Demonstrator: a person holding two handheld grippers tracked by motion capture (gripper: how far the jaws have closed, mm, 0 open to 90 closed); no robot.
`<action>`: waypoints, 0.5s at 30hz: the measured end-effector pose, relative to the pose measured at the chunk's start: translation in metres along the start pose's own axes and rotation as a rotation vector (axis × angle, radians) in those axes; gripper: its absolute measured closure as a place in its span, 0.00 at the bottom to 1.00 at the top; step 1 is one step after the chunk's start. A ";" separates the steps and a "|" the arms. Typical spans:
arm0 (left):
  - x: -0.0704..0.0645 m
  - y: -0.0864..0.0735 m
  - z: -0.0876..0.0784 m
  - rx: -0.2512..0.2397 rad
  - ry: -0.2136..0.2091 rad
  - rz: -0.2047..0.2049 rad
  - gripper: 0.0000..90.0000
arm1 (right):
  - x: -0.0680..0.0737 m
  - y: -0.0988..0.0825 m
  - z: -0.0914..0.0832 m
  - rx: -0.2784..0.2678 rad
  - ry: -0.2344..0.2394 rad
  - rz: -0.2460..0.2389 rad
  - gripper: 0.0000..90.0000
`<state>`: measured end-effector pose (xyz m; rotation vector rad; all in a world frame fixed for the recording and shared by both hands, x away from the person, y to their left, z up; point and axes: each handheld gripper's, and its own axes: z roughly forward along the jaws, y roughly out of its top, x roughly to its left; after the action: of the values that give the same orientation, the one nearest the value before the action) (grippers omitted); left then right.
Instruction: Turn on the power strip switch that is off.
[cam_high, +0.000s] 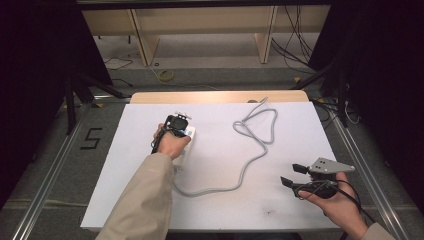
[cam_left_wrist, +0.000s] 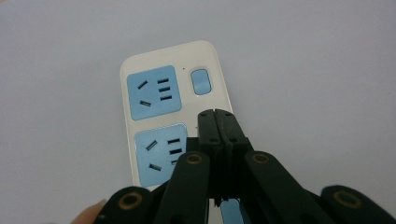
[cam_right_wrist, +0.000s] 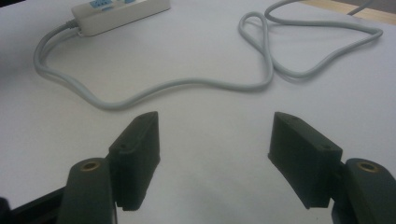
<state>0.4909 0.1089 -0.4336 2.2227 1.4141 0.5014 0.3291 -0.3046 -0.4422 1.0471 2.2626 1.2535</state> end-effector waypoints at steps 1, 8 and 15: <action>0.000 0.000 0.001 0.001 0.000 0.001 1.00 | 0.000 0.000 0.000 0.000 0.000 0.000 0.38; 0.000 0.000 0.005 0.011 -0.003 -0.005 1.00 | 0.000 0.000 0.000 0.000 -0.001 0.001 0.38; -0.001 0.002 0.006 0.015 -0.003 -0.004 1.00 | 0.000 0.000 0.000 0.000 -0.002 0.002 0.38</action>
<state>0.4950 0.1063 -0.4377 2.2303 1.4252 0.4873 0.3291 -0.3052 -0.4423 1.0503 2.2612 1.2526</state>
